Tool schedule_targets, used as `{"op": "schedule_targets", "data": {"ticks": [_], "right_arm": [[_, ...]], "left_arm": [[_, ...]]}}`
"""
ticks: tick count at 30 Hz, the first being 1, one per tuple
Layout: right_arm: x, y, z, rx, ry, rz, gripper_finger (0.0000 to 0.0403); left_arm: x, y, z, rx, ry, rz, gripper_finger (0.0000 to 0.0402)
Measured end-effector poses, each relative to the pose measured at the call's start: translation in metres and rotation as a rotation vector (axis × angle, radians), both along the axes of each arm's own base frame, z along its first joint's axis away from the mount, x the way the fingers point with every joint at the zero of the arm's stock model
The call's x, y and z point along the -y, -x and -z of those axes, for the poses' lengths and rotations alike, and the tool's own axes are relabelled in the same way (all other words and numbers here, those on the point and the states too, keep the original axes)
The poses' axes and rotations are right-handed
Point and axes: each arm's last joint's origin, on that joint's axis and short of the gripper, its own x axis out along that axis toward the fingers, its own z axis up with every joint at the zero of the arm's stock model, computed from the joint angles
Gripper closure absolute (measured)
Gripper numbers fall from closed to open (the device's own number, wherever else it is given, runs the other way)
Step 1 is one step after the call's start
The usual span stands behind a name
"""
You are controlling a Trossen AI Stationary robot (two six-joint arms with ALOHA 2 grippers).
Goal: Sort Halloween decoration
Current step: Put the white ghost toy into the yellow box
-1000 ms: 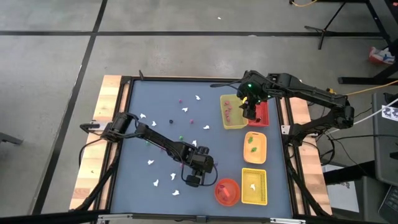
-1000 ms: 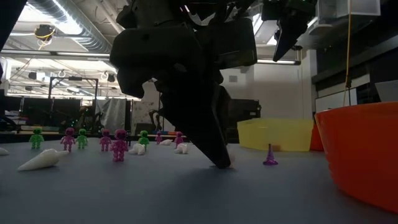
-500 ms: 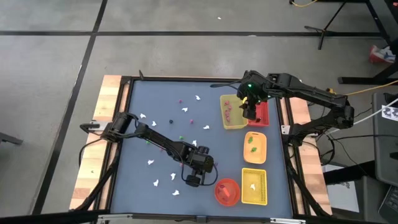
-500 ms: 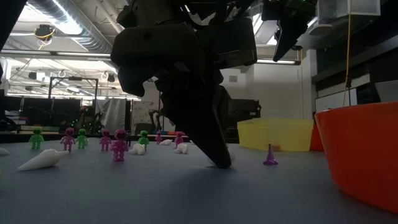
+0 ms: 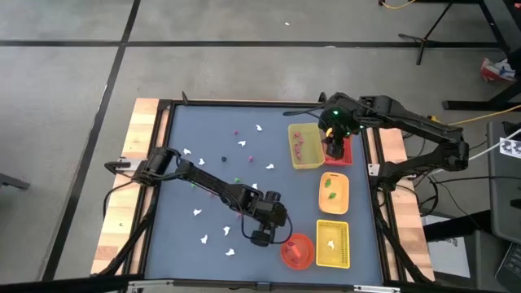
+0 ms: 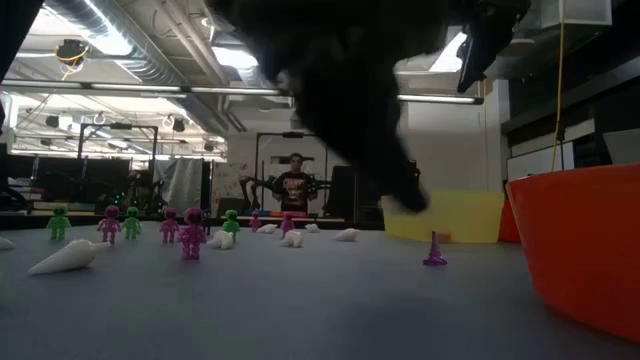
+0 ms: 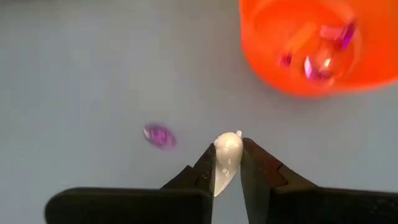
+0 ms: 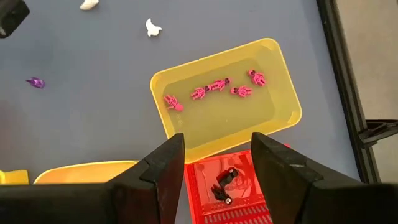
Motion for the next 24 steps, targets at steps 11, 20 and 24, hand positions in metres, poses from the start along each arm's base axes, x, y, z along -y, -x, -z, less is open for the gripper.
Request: {"op": "schedule_targets", "data": {"ticks": [11, 20, 24], "right_arm": [[-0.01, 0.027, -0.02, 0.094, 0.033, 0.0, 0.0219], [-0.012, 0.033, -0.023, 0.111, 0.039, 0.0, 0.0219], [-0.012, 0.033, -0.023, 0.111, 0.039, 0.0, 0.0219]], "left_arm": [[0.009, -0.027, -0.049, 0.296, 0.036, -0.045, 0.0368], [0.022, -0.04, -0.082, 0.661, 0.122, -0.091, 0.0367], [0.027, -0.04, -0.089, 0.732, 0.124, -0.113, 0.0367]]}}
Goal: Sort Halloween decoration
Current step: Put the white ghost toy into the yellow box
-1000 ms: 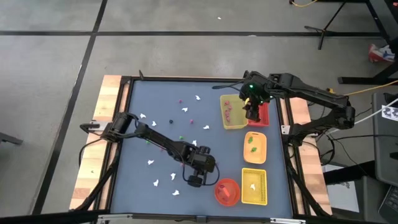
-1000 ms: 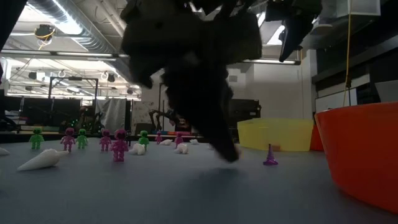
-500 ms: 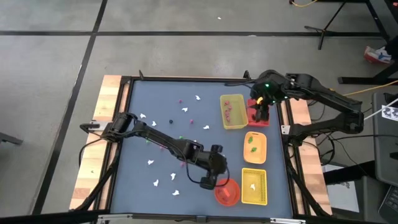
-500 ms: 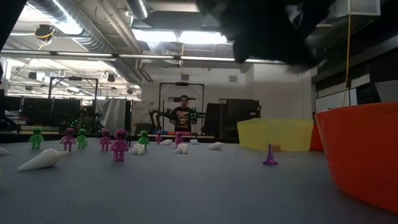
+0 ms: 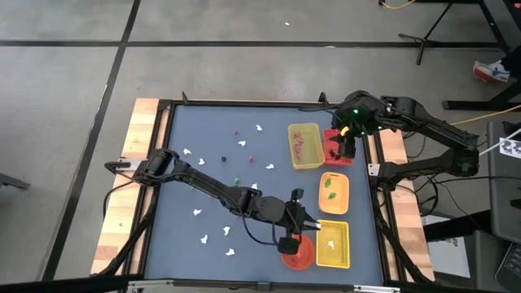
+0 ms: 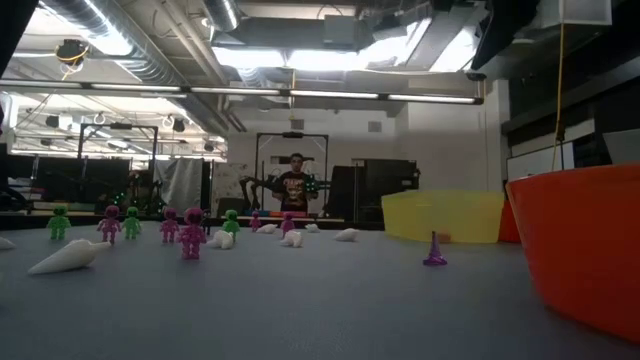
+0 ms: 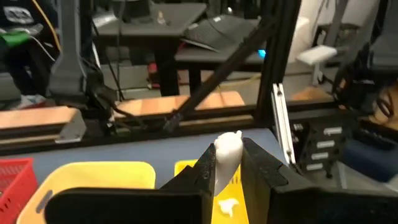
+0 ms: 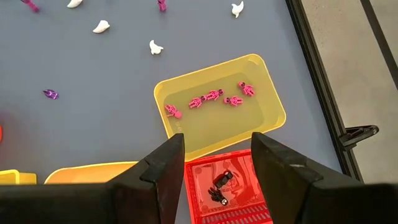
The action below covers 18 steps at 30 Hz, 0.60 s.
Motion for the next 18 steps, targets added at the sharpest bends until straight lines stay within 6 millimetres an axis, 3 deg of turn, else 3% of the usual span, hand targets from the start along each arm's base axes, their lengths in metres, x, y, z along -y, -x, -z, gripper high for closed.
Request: {"op": "schedule_targets", "data": {"ticks": [6, 18], "right_arm": [[0.0, 0.0, 0.0, 0.0, 0.0, 0.0, 0.0219], [0.0, 0.0, 0.0, 0.002, 0.001, 0.0, 0.0219]], "left_arm": [[0.01, -0.001, 0.001, 0.071, 0.012, -0.051, 0.0367], [0.023, -0.018, 0.057, 0.116, 0.065, -0.059, 0.0367]]}}
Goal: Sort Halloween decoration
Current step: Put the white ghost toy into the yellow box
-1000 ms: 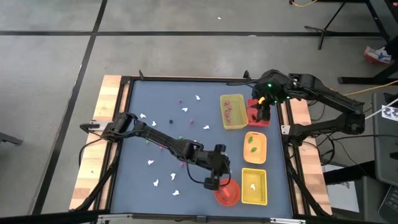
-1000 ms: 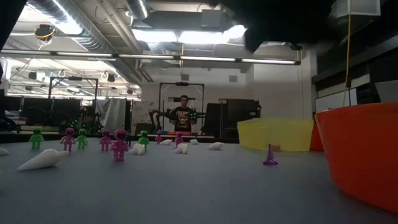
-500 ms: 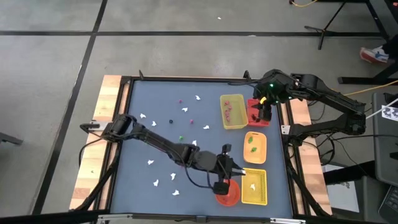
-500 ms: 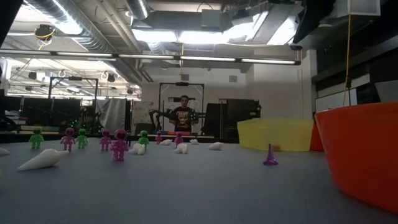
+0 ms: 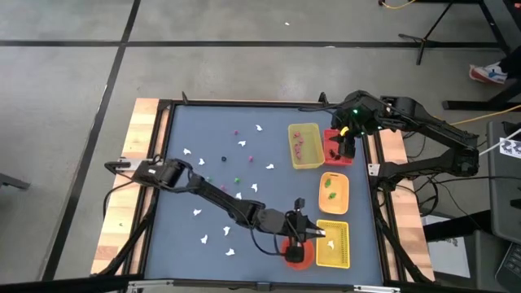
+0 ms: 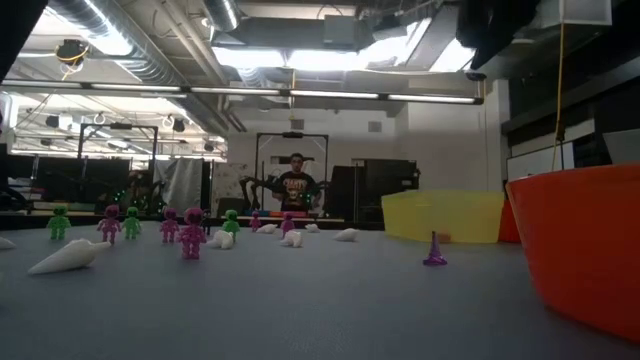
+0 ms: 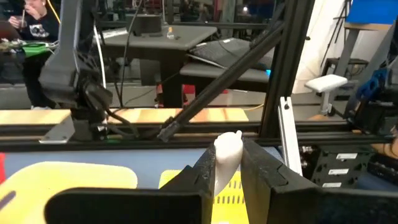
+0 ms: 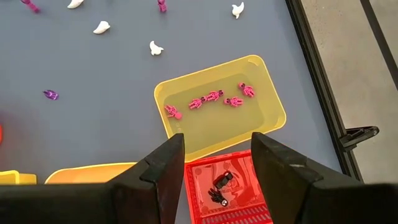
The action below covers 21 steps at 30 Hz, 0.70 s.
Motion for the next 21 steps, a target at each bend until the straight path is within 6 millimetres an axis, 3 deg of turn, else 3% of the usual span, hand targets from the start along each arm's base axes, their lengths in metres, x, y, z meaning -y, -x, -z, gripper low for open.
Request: {"op": "schedule_targets", "data": {"ticks": [11, 16, 21], "right_arm": [[0.0, 0.0, 0.0, 0.0, 0.0, 0.0, 0.0219], [0.0, 0.0, 0.0, 0.0, 0.0, 0.0, 0.0219], [0.0, 0.0, 0.0, 0.0, 0.0, 0.0, 0.0219]], "left_arm": [[-0.002, -0.01, 0.038, 0.025, 0.062, -0.007, 0.0367], [0.001, -0.031, 0.04, 0.064, 0.073, 0.039, 0.0367], [0.003, -0.05, 0.048, -0.002, 0.056, 0.087, 0.0367]]}}
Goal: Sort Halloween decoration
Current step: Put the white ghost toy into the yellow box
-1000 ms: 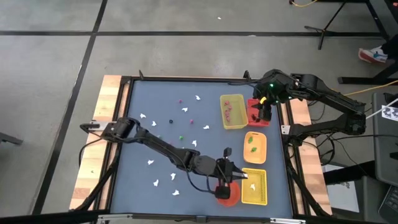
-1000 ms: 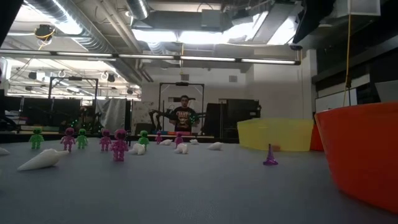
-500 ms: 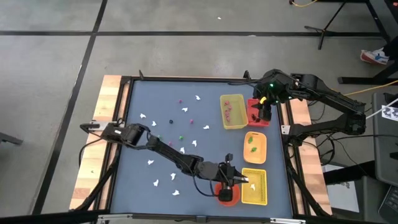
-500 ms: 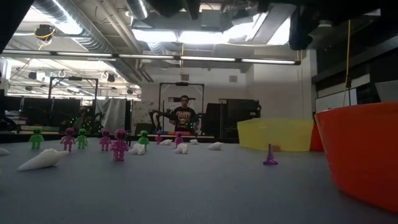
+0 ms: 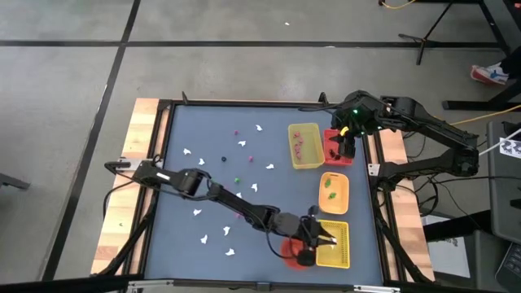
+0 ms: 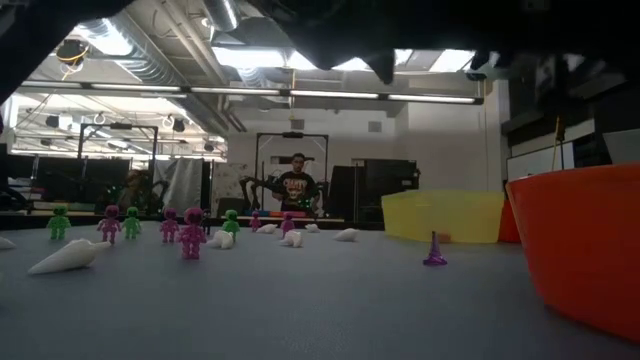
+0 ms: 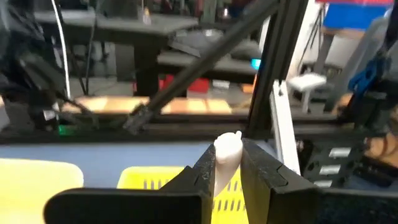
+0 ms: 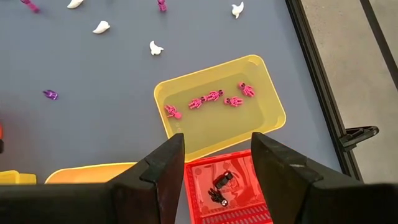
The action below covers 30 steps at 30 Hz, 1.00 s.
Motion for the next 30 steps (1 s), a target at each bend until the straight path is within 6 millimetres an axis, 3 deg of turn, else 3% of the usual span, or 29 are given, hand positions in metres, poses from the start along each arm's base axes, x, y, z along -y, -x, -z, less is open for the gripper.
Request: {"op": "schedule_targets", "data": {"ticks": [15, 30], "right_arm": [[0.0, 0.0001, 0.0001, -0.001, 0.0, 0.0, 0.0219], [0.0, 0.0001, 0.0001, -0.001, -0.001, 0.0, 0.0219]], "left_arm": [[-0.0022, -0.0038, 0.0017, -0.038, -0.018, -0.033, 0.0363], [-0.0033, -0.0039, 0.0017, -0.037, -0.015, -0.072, 0.0227]]}}
